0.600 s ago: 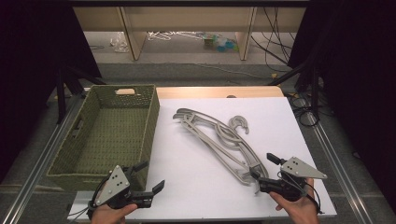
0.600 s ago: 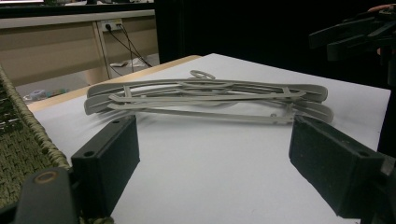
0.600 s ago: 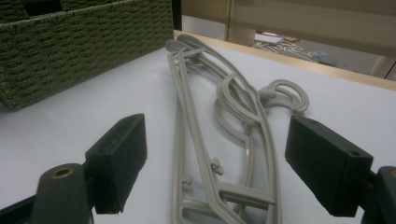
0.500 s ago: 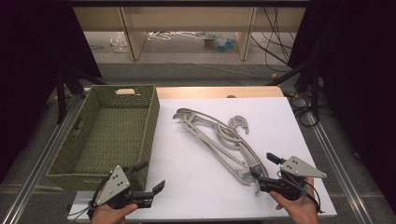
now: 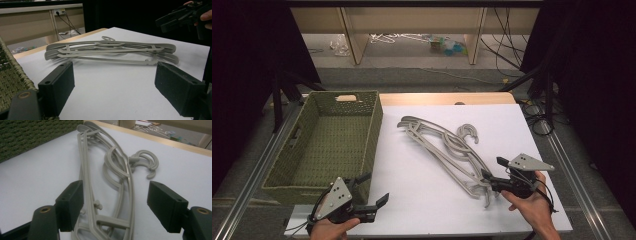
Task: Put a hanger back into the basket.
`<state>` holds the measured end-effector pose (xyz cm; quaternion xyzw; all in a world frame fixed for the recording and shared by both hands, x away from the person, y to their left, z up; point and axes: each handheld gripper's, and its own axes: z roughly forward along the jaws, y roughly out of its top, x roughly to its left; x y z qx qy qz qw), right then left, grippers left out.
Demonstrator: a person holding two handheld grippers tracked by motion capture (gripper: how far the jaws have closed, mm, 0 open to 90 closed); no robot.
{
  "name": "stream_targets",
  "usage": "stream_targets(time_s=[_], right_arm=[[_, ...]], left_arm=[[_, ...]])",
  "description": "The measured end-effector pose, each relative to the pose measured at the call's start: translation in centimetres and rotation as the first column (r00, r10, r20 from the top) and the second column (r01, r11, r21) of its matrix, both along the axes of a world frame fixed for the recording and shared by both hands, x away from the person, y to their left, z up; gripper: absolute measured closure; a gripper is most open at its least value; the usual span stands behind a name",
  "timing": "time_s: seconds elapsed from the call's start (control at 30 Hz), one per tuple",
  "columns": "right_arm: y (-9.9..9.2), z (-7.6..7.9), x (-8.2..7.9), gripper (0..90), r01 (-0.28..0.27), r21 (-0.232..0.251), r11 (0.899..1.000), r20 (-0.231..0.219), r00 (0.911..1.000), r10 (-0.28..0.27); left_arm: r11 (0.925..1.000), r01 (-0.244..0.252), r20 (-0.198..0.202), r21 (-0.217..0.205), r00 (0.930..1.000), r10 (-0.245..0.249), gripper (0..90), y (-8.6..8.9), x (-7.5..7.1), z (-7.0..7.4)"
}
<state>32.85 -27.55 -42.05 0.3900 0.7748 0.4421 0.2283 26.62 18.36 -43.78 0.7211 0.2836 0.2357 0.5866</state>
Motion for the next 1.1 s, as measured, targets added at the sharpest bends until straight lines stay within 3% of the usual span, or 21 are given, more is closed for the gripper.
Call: stream_targets(time_s=[0.23, 0.3, 0.43, 0.57, 0.6, 0.63, 0.73, 0.83, 0.93, 0.97, 1.1], right_arm=[[0.4, 0.4, 2.1, 33.0, -0.02, -0.046, 0.999, -0.034, 0.9993, 0.019], [0.5, 0.4, 3.2, 33.1, -0.032, -0.088, 0.996, -0.069, 0.9973, 0.026], [0.4, 0.2, 4.7, 35.0, -0.035, -0.114, 0.993, -0.121, 0.9925, 0.021], [0.6, 0.0, 5.7, 38.6, -0.042, -0.132, 0.99, -0.122, 0.9921, 0.026], [0.7, -0.1, 6.0, 38.7, -0.052, -0.141, 0.989, -0.126, 0.9914, 0.034], [1.0, -0.2, 6.5, 38.8, -0.049, -0.17, 0.984, -0.149, 0.9886, 0.023], [1.2, -0.4, 7.0, 39.7, -0.056, -0.185, 0.981, -0.184, 0.9827, 0.022], [1.4, -0.8, 8.0, 42.2, -0.068, -0.208, 0.976, -0.196, 0.9803, 0.027], [1.6, -1.2, 8.7, 44.5, -0.066, -0.201, 0.977, -0.206, 0.9783, 0.024], [1.7, -1.2, 9.1, 45.1, -0.077, -0.213, 0.974, -0.233, 0.972, 0.026], [1.8, -1.6, 9.6, 47.1, -0.087, -0.24, 0.967, -0.245, 0.9692, 0.027]], left_arm=[[1.0, -0.002, -0.011, -0.002, 0.9999, 0.002, 15.9, -0.1, 0.0, -0.1], [1.0, 0.001, -0.002, 0.005, 1.0, -0.001, 15.9, 0.0, 0.0, 0.0], [1.0, 0.003, 0.001, 0.007, 1.0, -0.003, 15.9, -0.1, 0.0, 0.0], [0.9999, 0.013, 0.012, 0.008, 0.9998, -0.013, 15.9, -0.2, 0.1, -0.1], [0.9996, 0.013, 0.013, 0.024, 0.9998, -0.014, 15.9, -0.2, 0.1, 0.0], [0.9997, 0.01, 0.007, 0.021, 0.9999, -0.01, 15.8, -0.2, 0.0, 0.0], [0.9998, 0.01, 0.0, 0.017, 0.9999, -0.01, 15.8, -0.3, 0.0, -0.1], [0.9998, 0.01, 0.0, 0.015, 0.9999, -0.01, 15.8, -0.4, 0.0, -0.1], [0.9994, 0.02, 0.017, 0.03, 0.9997, -0.02, 15.9, -0.3, 0.0, 0.0], [0.9996, 0.015, 0.006, 0.024, 0.9999, -0.015, 15.8, -0.4, 0.0, -0.1], [0.9997, 0.012, 0.003, 0.021, 0.9999, -0.013, 15.9, -0.4, 0.0, -0.1]])
